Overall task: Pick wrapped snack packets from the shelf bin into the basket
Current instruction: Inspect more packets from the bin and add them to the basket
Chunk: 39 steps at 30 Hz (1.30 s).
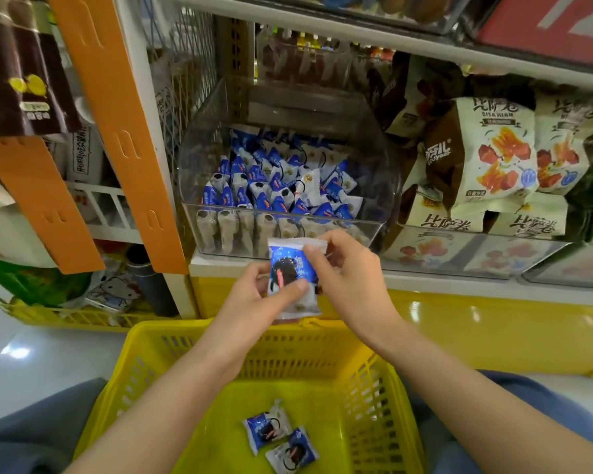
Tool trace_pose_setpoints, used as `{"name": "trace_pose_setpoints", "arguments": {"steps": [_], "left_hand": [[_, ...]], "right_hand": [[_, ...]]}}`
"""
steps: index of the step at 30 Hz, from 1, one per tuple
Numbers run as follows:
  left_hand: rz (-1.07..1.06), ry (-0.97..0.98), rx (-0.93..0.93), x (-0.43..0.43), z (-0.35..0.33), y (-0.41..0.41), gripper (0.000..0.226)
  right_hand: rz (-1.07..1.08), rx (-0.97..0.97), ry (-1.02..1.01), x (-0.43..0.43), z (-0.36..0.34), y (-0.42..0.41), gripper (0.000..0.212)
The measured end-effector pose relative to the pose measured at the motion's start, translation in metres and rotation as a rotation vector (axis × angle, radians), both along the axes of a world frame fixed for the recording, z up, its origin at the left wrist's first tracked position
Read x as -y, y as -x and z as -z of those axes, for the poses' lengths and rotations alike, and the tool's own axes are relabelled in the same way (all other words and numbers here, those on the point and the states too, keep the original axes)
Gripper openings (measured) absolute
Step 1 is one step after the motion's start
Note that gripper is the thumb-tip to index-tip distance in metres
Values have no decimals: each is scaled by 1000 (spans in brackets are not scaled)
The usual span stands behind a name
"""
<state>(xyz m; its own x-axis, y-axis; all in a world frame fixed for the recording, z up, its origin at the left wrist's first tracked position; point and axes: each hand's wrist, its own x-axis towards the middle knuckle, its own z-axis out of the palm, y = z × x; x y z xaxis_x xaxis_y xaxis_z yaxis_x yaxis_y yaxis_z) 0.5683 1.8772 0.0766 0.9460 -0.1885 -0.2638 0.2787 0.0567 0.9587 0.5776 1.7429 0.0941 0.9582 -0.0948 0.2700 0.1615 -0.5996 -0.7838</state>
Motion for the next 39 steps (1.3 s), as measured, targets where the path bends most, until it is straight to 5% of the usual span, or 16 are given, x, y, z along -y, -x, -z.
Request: {"name": "trace_pose_setpoints", "arguments": {"steps": [5, 7, 12, 18, 23, 27, 35, 39], "left_hand": [[-112, 52, 108, -1, -5, -3, 28], [-184, 56, 155, -5, -8, -6, 22], [-268, -43, 269, -14, -13, -13, 24], [-289, -115, 286, -16, -10, -16, 20], [-212, -342, 513, -18, -9, -15, 17], [-85, -473, 635, -14, -4, -9, 18], [-59, -439, 543, -9, 3, -9, 18], [-42, -314, 403, -8, 2, -9, 18]], "right_hand": [[27, -255, -643, 4, -11, -5, 5], [-32, -295, -704, 7, -14, -2, 10], [-209, -446, -459, 9, -12, 2, 38], [-293, -484, -448, 6, -4, 5, 16], [-242, -301, -70, 2, 1, 5, 33], [-238, -206, -173, -2, 1, 7, 19], [-219, -117, -31, 3, 4, 7, 6], [-221, 56, 221, 4, 2, 7, 4]]}}
